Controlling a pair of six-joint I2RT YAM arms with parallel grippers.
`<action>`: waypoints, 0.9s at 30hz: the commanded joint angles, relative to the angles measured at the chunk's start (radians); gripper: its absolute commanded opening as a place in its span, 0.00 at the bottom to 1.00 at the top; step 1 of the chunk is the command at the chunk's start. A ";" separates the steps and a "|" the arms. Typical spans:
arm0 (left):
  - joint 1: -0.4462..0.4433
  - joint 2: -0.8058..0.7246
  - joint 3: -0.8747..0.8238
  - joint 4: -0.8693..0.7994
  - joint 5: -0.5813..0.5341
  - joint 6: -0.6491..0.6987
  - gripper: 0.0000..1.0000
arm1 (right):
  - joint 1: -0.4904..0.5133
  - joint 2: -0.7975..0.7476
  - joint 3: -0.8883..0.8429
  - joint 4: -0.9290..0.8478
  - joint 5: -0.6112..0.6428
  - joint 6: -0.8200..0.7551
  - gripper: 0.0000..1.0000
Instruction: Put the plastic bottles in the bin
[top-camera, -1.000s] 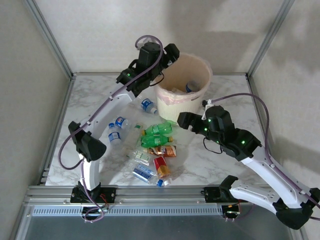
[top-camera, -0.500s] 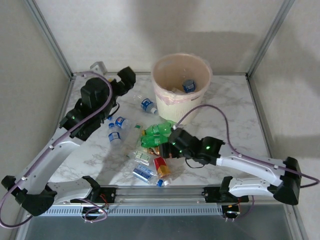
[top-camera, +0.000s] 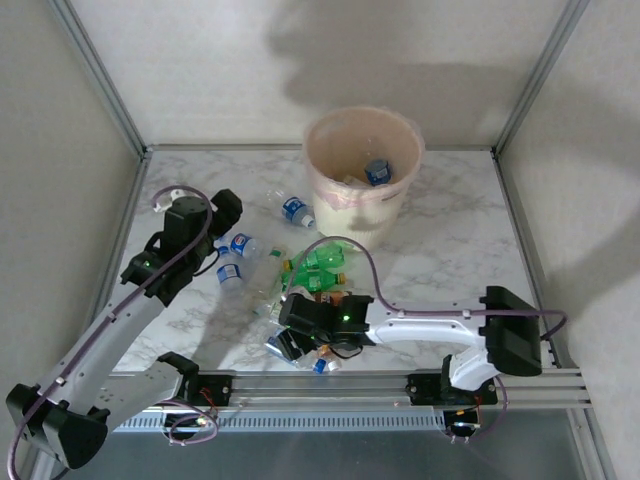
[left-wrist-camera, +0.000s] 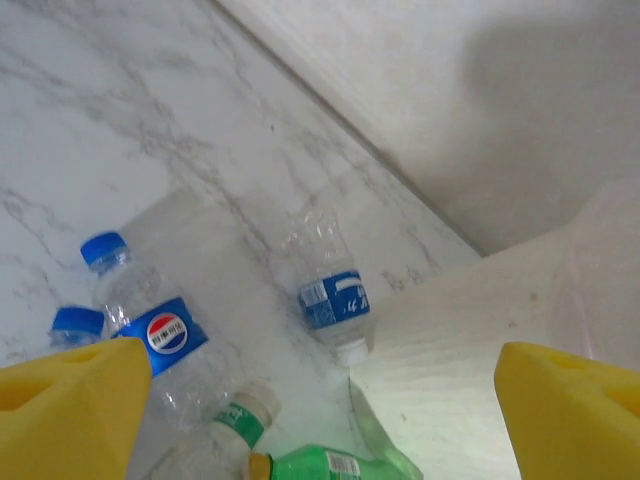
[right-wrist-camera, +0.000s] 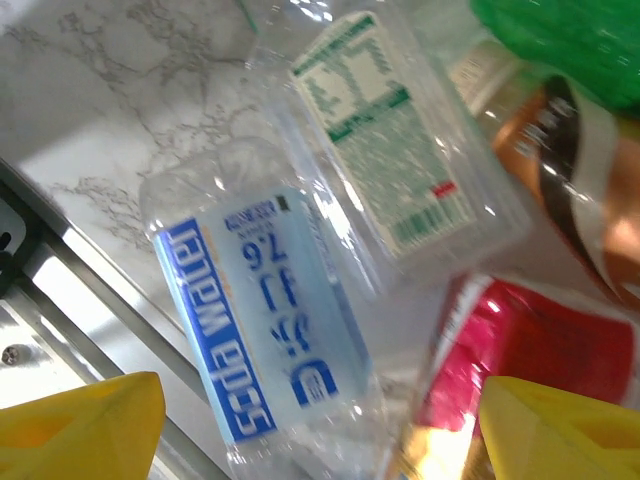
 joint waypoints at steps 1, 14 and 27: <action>0.006 -0.004 -0.024 -0.015 0.068 -0.028 0.88 | 0.019 0.056 0.061 0.017 -0.018 -0.076 0.82; 0.019 -0.037 -0.042 -0.019 0.052 0.001 0.90 | 0.047 0.198 0.146 -0.060 -0.049 -0.105 0.80; 0.042 -0.060 -0.081 0.002 0.060 -0.017 0.91 | 0.050 0.297 0.175 -0.122 -0.046 -0.137 0.78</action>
